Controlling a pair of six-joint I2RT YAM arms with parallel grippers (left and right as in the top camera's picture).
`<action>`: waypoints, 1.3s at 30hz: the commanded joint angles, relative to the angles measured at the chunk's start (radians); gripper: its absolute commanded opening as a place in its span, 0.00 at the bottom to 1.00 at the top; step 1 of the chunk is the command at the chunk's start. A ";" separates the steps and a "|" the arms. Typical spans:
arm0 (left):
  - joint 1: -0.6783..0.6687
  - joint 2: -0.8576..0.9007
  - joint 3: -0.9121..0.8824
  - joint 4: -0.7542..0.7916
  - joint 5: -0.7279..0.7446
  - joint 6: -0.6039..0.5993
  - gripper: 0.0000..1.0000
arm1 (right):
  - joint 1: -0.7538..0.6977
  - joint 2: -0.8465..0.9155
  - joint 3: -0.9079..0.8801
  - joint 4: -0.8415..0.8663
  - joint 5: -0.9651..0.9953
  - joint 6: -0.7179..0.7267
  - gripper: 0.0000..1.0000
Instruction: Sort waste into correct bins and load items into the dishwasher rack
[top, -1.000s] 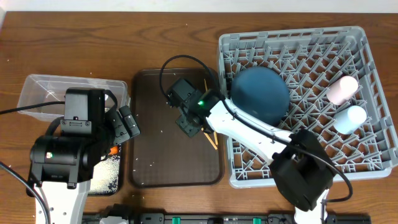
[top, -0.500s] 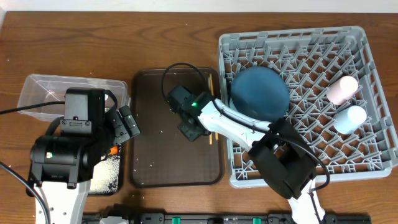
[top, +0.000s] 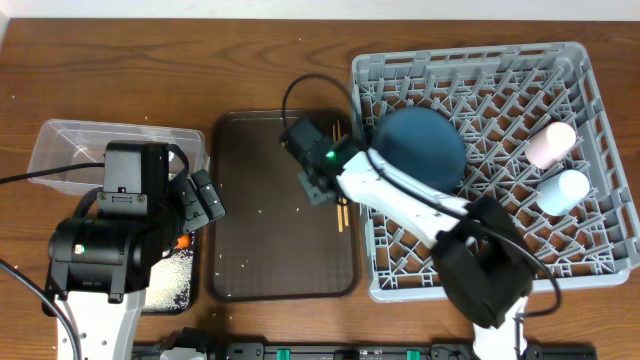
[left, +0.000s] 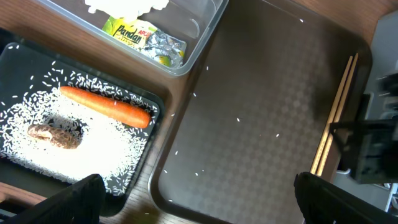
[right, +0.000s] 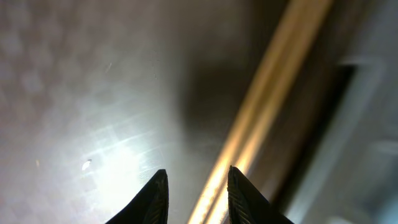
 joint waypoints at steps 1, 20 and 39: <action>0.006 0.001 0.005 -0.003 -0.015 -0.002 0.98 | -0.025 -0.007 0.008 -0.010 0.066 0.147 0.28; 0.006 0.001 0.005 -0.003 -0.015 -0.002 0.98 | -0.029 0.131 0.005 0.045 0.008 0.323 0.31; 0.006 0.001 0.005 -0.003 -0.015 -0.002 0.98 | -0.014 0.119 0.008 0.103 -0.140 0.129 0.01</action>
